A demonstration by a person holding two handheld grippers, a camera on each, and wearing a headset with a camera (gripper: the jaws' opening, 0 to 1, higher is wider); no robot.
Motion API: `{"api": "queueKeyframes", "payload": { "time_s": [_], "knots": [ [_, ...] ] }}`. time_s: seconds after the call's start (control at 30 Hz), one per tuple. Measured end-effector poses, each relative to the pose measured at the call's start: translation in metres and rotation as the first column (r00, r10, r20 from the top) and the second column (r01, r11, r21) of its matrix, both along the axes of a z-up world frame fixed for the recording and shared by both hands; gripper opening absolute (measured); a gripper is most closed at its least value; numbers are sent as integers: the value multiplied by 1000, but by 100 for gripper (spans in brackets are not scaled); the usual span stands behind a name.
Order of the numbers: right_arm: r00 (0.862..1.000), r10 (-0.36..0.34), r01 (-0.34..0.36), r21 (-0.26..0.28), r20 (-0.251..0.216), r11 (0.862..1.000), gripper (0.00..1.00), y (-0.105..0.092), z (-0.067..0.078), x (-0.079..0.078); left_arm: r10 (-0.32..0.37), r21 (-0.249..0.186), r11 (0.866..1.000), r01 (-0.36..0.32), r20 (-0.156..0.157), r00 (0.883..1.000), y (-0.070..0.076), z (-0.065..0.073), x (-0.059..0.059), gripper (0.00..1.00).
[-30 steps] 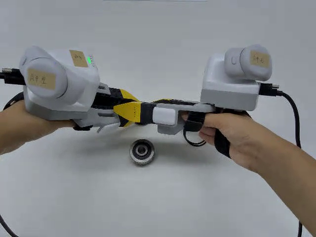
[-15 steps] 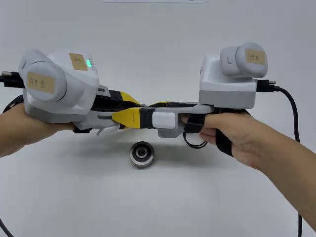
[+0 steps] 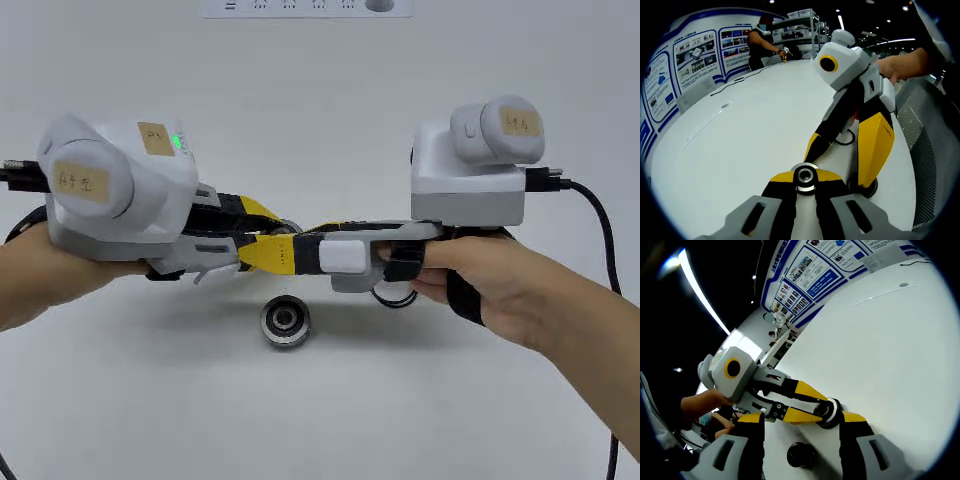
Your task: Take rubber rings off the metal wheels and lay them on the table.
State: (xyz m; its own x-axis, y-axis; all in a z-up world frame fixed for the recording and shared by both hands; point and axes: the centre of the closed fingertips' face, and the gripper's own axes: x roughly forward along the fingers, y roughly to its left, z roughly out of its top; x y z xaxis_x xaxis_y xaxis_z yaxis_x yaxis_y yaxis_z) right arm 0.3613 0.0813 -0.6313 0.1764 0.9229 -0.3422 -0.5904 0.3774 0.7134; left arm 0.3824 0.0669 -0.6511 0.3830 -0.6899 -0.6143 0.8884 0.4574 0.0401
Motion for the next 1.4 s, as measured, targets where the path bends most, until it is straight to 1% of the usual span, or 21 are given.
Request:
{"api": "queueKeyframes", "payload": {
  "time_s": [0.13, 0.3, 0.67, 0.93, 1.03, 1.1, 1.13, 1.17, 1.27, 1.4],
  "knots": [
    [1000, -12, 12, 2, -4, 1000, 60, -2, 0, 0, 1, -1, 1000, -1, 0, 1000, 0, 0, 0, 13],
    [1000, -7, 7, -5, -6, 1000, 59, -3, -1, -2, 3, -2, 1000, -3, 0, 1000, 0, 0, 0, 13],
    [1000, -17, 17, 1, -11, 1000, 59, -3, 0, -4, 4, -3, 1000, -4, 2, 1000, 0, 0, -1, 13],
    [1000, -19, 19, -2, -7, 1000, 59, -4, 1, -5, 4, -3, 1000, -4, 2, 1000, 0, 0, -1, 13],
    [1000, -23, 23, 1, -12, 1000, 59, -4, 1, -5, 5, -4, 1000, -5, 2, 1000, 0, 1, -1, 13],
    [999, -28, 28, 2, -26, 1000, 57, -4, -2, -5, 4, -3, 1000, -4, 2, 1000, 0, 1, -1, 13],
    [999, -42, 42, 9, -33, 999, 56, -4, -3, -3, 3, -3, 1000, -3, 2, 1000, 0, 1, -1, 13],
    [998, -50, 50, 7, -41, 999, 53, -6, -5, -1, 3, -2, 1000, -3, 2, 1000, 0, 1, -1, 13],
    [993, -81, 83, 29, -83, 996, 49, -8, -5, 2, 4, -3, 1000, -4, 2, 1000, 0, 1, -1, 13],
    [994, -88, 90, 25, -69, 996, 45, -10, -6, 2, 5, -5, 1000, -5, 2, 1000, 0, 1, -1, 13]
  ]
}}
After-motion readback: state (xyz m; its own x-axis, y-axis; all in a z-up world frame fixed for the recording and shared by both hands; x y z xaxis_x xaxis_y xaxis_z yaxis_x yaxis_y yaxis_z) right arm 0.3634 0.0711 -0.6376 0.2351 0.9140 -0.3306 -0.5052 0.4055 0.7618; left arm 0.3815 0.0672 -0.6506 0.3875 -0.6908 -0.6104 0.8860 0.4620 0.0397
